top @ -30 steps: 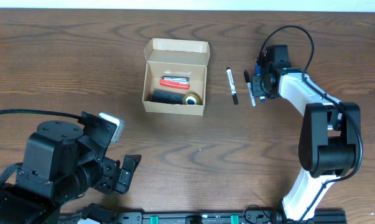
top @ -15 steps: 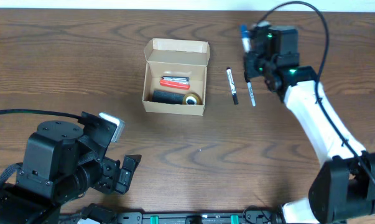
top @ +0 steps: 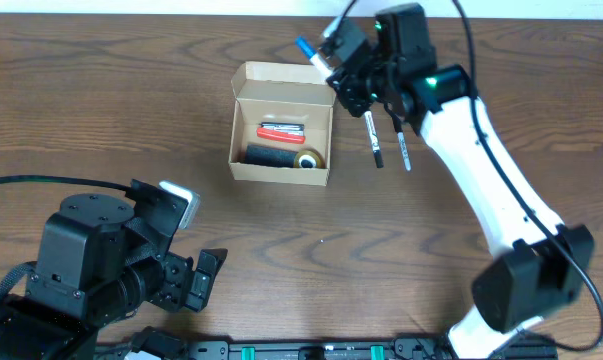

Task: Pack container
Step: 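Carry the blue-capped marker with the right gripper into the box, then lower the marker beside the stapler and open the right gripper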

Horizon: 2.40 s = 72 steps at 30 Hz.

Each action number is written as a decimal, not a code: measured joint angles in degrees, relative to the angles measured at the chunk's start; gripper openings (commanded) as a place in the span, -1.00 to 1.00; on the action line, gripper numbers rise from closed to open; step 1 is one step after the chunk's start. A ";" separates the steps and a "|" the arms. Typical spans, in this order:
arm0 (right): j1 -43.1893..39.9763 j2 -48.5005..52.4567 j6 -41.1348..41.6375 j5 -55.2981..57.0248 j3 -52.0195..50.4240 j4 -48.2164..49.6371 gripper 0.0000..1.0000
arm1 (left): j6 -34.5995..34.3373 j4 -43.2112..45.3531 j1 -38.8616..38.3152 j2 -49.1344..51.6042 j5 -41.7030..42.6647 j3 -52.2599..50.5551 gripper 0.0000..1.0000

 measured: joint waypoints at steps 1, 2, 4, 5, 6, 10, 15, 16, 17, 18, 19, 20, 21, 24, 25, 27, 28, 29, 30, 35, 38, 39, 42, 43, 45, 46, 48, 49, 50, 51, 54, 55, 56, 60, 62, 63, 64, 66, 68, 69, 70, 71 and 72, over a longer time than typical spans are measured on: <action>0.63 1.25 -1.77 -0.28 1.27 -1.25 -0.98 | 0.00 0.00 0.00 -0.02 0.00 0.00 0.91; 1.40 2.60 -3.74 -0.57 2.51 -2.67 -0.98 | 0.00 0.00 0.00 -0.02 0.00 0.00 0.91; 2.93 4.72 -7.48 -0.94 4.17 -4.70 -0.98 | 0.00 0.00 0.00 -0.02 0.00 0.00 0.91; 3.72 5.64 -9.25 -1.09 4.68 -5.38 -0.98 | 0.00 0.00 0.00 -0.02 0.00 0.00 0.91; 4.63 6.56 -11.06 -1.22 5.14 -6.16 -0.98 | 0.00 0.02 0.00 -0.02 0.00 0.00 0.91; 7.19 9.51 -16.48 -1.36 5.64 -7.30 -0.98 | 0.00 0.00 0.00 -0.02 0.00 0.00 0.91; 7.98 12.11 -20.09 -0.70 5.64 -7.63 -0.98 | 0.00 0.00 0.00 -0.02 0.00 0.00 0.91; 8.00 12.66 -20.68 -0.35 5.64 -7.61 -0.98 | 0.00 0.00 0.00 -0.02 0.00 0.00 0.91; 8.00 13.31 -21.31 0.22 5.64 -7.61 -0.98 | 0.00 0.00 0.00 -0.02 0.00 0.00 0.91; 8.07 13.86 -21.81 0.74 5.64 -7.65 -0.98 | 0.00 0.00 0.00 -0.02 0.00 0.00 0.91; 8.09 14.40 -22.23 1.44 5.64 -7.63 -0.98 | 0.00 0.00 0.00 -0.02 0.00 0.00 0.91; 8.11 14.88 -22.77 1.97 5.64 -7.65 -0.98 | 0.00 0.00 0.00 -0.02 0.02 0.00 0.91; 8.22 15.43 -23.37 2.75 5.64 -7.63 -0.98 | 0.00 0.00 0.00 -0.02 0.00 0.00 0.91; 8.61 16.96 -25.33 4.17 5.64 -7.56 -0.98 | 0.00 0.00 0.00 -0.02 0.00 0.00 0.91; 8.66 17.31 -25.79 4.39 5.64 -7.45 -0.98 | 0.00 0.00 0.00 -0.02 0.00 0.00 0.91; 8.81 18.10 -26.84 4.79 5.64 -7.06 -0.98 | 0.00 0.00 0.00 -0.02 0.00 0.00 0.91; 8.85 18.32 -27.43 5.01 5.64 -6.80 -0.98 | 0.00 0.00 0.00 -0.02 0.00 0.00 0.91; 8.85 18.43 -27.96 5.18 5.64 -6.56 -0.97 | 0.00 0.02 0.00 -0.02 0.00 0.00 0.91; 8.85 18.49 -28.39 5.29 5.64 -6.36 -0.98 | 0.00 0.00 0.00 0.00 0.00 0.00 0.91; 8.85 18.86 -30.38 6.16 5.66 -5.20 -0.97 | 0.00 0.00 0.00 -0.02 0.00 0.00 0.91; 8.85 19.32 -31.89 6.88 5.75 -4.63 -0.97 | 0.00 0.00 0.00 -0.02 0.00 0.00 0.91; 8.85 19.45 -32.20 6.95 5.75 -4.42 -0.97 | 0.00 0.00 0.00 -0.02 0.00 0.00 0.91; 8.85 19.69 -32.76 7.15 5.81 -3.50 -0.97 | 0.00 0.00 0.00 -0.02 0.00 0.00 0.91; 8.85 19.71 -32.89 7.21 5.84 -3.21 -0.97 | 0.00 0.00 0.00 -0.02 0.00 0.00 0.91; 8.85 19.78 -33.11 7.32 5.92 -2.82 -0.97 | 0.00 0.00 0.00 -0.02 0.00 0.00 0.91; 8.85 19.78 -33.18 7.32 5.95 -2.60 -0.97 | 0.00 0.00 0.00 -0.02 0.00 0.00 0.91; 8.85 19.80 -33.31 7.34 5.95 -2.21 -0.97 | 0.00 0.00 0.00 -0.02 0.00 0.00 0.91; 8.85 19.80 -33.35 7.37 5.95 -1.95 -0.97 | 0.00 0.00 0.00 -0.02 0.00 0.00 0.91; 8.85 19.80 -33.35 7.50 5.95 -1.75 -0.98 | 0.00 0.00 0.00 -0.02 0.00 0.00 0.91; 8.85 19.80 -33.38 7.61 5.95 -1.57 -0.97 | 0.00 0.00 0.00 -0.02 0.00 0.00 0.91; 8.85 19.80 -33.46 7.98 5.95 -1.18 -0.30 | 0.00 0.00 0.00 -0.02 0.00 0.00 0.91; 8.85 19.80 -33.48 8.02 5.95 -0.98 -0.21 | 0.00 0.00 0.00 -0.02 0.00 0.00 0.91; 8.85 19.80 -33.59 8.07 5.95 -0.79 -0.15 | 0.00 0.00 0.00 -0.02 0.00 0.00 0.91; 8.85 19.80 -33.51 8.17 5.97 -0.52 -0.09 | 0.00 0.00 0.00 -0.02 0.00 0.00 0.91; 8.85 19.80 -33.24 8.20 5.97 -0.55 -0.10 | 0.00 0.00 0.00 -0.02 0.00 0.00 0.91; 8.85 19.80 -32.74 8.20 5.97 -0.55 -0.10 | 0.00 0.00 0.00 -0.02 0.00 0.00 0.91; 8.87 19.80 -32.13 8.20 5.97 -0.55 -0.10 | 0.00 0.00 0.00 -0.02 0.00 0.00 0.91; 8.92 19.78 -30.62 8.26 5.97 -0.55 -0.09 | 0.00 0.00 0.00 -0.02 0.00 0.00 0.91; 9.09 19.50 -27.69 8.48 5.97 -0.66 -0.02 | 0.00 0.00 0.00 -0.02 0.00 0.00 0.91; 9.20 19.23 -26.53 8.61 5.97 -0.72 -0.01 | 0.00 0.00 0.00 -0.02 0.00 0.00 0.91; 9.38 18.60 -24.61 9.01 5.97 -1.05 0.00 | 0.00 0.00 0.00 -0.02 0.00 0.00 0.91; 9.44 17.77 -22.93 9.42 5.97 -1.53 -0.01 | 0.00 0.00 0.00 -0.02 0.00 0.00 0.91; 9.49 16.59 -21.14 9.90 5.95 -1.99 -0.01 | 0.00 0.00 0.00 -0.02 0.00 0.00 0.91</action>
